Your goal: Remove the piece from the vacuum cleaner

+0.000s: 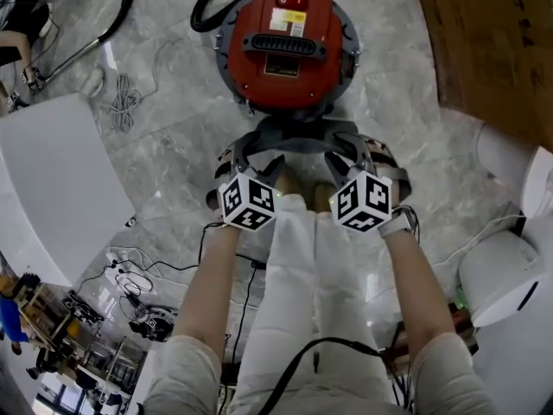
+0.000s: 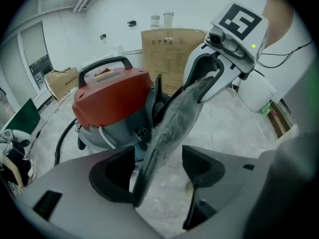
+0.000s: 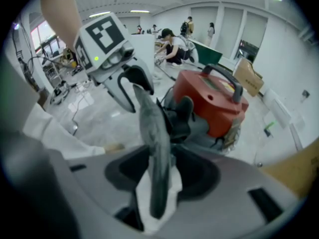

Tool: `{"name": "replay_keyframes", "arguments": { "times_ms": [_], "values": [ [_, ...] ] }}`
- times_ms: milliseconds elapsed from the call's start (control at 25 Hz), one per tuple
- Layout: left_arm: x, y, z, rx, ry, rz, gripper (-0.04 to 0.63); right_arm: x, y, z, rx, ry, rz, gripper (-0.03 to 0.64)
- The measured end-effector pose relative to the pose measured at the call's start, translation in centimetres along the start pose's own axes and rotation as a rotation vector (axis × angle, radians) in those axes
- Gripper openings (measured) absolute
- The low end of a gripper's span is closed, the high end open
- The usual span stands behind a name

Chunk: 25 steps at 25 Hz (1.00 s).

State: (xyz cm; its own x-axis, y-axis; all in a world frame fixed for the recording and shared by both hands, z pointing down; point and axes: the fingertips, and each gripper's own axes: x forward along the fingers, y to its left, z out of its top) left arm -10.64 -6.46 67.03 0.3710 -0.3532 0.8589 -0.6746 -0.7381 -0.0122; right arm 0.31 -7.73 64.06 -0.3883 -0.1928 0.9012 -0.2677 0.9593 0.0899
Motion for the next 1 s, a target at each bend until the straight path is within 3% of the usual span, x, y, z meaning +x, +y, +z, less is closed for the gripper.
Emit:
{"name": "replay_keyframes", "arguments": {
  "times_ms": [240, 320, 360, 440, 800, 1000],
  "values": [
    [0.9, 0.1, 1.2, 0.014, -0.040, -0.011, 0.288, 0.7, 0.0, 0.5, -0.032, -0.006, -0.028, 0.175],
    [1.1, 0.0, 1.4, 0.054, -0.040, -0.001, 0.178, 0.9, 0.1, 0.5, -0.066, 0.003, -0.027, 0.166],
    [1.1, -0.2, 1.5, 0.074, -0.042, 0.002, 0.117, 0.9, 0.3, 0.5, -0.081, 0.005, -0.029, 0.115],
    [1.0, -0.6, 1.6, 0.109, -0.044, 0.001, 0.062, 0.9, 0.5, 0.5, -0.087, -0.003, -0.031, 0.065],
    [-1.4, -1.6, 3.4, 0.084, -0.076, -0.002, 0.035, 2.4, 0.3, -0.6, 0.258, -0.096, 0.037, 0.029],
    [-1.7, -1.6, 3.8, 0.077, -0.076, -0.008, 0.035, 2.8, 0.3, -1.0, 0.351, -0.090, 0.077, 0.028]
  ]
}}
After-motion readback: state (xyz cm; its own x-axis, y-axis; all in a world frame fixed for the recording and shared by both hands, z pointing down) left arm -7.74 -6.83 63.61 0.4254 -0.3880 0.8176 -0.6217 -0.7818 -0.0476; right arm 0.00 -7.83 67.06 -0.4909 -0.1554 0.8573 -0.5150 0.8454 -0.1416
